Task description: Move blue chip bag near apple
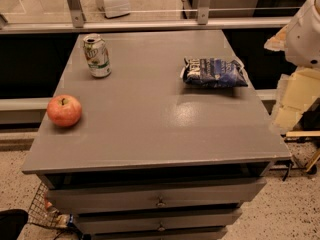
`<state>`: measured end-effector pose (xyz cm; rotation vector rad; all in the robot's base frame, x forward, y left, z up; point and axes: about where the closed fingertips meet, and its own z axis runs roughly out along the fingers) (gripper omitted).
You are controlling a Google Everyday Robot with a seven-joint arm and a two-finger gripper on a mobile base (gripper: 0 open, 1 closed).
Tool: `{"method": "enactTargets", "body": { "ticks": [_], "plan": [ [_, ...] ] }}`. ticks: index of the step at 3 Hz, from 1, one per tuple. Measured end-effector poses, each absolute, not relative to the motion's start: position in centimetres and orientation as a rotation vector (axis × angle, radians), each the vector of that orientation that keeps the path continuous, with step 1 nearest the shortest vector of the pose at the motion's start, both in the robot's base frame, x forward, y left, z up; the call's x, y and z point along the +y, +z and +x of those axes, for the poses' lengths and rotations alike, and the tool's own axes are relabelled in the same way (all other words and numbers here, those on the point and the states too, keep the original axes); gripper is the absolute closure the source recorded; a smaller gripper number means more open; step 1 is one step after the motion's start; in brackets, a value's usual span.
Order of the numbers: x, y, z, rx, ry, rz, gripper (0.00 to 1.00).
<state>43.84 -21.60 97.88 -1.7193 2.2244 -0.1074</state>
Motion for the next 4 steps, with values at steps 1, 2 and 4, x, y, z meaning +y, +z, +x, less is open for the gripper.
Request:
{"method": "enactTargets", "body": {
  "ticks": [1, 2, 4],
  "plan": [
    [-21.6, 97.9, 43.8, 2.224, -0.107, -1.719, 0.0],
    [-22.7, 97.6, 46.4, 2.195, -0.071, -1.607, 0.0],
    [-24.1, 95.4, 56.6, 2.092, 0.085, -1.399, 0.0]
  ]
}}
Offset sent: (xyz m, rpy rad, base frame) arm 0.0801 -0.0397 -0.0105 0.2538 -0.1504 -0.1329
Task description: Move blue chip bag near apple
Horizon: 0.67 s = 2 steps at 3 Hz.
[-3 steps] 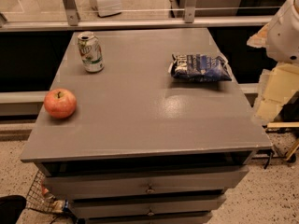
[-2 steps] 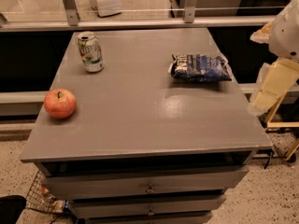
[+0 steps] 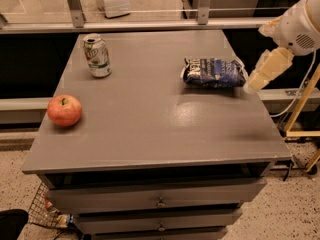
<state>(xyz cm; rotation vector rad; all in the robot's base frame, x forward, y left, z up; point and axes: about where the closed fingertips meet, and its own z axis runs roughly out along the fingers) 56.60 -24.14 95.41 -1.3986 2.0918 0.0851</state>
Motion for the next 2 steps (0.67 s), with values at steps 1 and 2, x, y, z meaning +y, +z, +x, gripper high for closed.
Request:
{"method": "enactTargets", "body": {
  "ticks": [1, 2],
  "plan": [
    [-24.21, 94.29, 59.3, 2.082, 0.159, -1.32, 0.0],
    [-23.99, 93.94, 59.51, 2.086, 0.164, -1.32, 0.0]
  ]
}}
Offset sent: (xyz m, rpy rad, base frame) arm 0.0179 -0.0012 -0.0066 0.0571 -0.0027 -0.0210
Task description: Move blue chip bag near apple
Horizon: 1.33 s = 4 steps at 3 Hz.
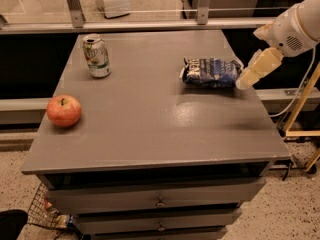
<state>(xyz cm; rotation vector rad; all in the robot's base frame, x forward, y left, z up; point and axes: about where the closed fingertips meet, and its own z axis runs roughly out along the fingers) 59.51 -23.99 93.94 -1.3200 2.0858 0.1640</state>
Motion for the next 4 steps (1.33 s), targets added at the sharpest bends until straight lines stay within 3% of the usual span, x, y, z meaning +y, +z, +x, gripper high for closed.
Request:
{"method": "enactTargets", "body": {
  "ticks": [3, 4],
  "plan": [
    [-22.1, 87.1, 65.5, 2.098, 0.34, -1.299, 0.0],
    [-21.2, 85.6, 66.7, 2.093, 0.412, -1.271, 0.18]
  ]
}}
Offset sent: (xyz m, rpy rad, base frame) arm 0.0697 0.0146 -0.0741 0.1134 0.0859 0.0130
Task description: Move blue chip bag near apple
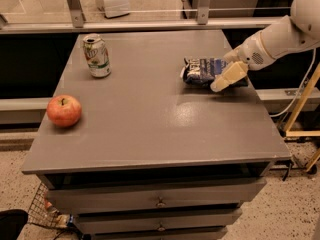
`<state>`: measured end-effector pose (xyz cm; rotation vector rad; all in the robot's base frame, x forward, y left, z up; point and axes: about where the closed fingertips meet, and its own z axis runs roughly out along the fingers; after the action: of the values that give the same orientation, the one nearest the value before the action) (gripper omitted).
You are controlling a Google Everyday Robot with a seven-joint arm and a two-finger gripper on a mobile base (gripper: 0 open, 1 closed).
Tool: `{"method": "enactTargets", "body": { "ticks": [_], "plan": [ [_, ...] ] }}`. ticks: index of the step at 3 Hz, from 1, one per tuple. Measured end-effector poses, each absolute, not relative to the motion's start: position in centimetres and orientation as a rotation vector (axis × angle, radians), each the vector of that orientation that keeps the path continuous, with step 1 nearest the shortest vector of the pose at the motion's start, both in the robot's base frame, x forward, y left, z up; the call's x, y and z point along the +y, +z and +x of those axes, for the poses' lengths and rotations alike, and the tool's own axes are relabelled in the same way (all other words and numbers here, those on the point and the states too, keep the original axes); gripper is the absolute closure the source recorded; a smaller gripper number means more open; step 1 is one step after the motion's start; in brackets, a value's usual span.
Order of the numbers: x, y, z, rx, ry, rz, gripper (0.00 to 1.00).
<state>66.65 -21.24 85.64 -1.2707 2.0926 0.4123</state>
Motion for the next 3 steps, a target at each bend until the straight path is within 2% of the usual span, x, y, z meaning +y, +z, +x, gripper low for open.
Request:
{"method": "enactTargets", "body": {
  "ticks": [1, 3],
  "plan": [
    [-19.79, 84.13, 67.47, 2.077, 0.507, -1.237, 0.49],
    [-19.47, 83.81, 67.52, 2.079, 0.509, -1.247, 0.95]
  ]
}}
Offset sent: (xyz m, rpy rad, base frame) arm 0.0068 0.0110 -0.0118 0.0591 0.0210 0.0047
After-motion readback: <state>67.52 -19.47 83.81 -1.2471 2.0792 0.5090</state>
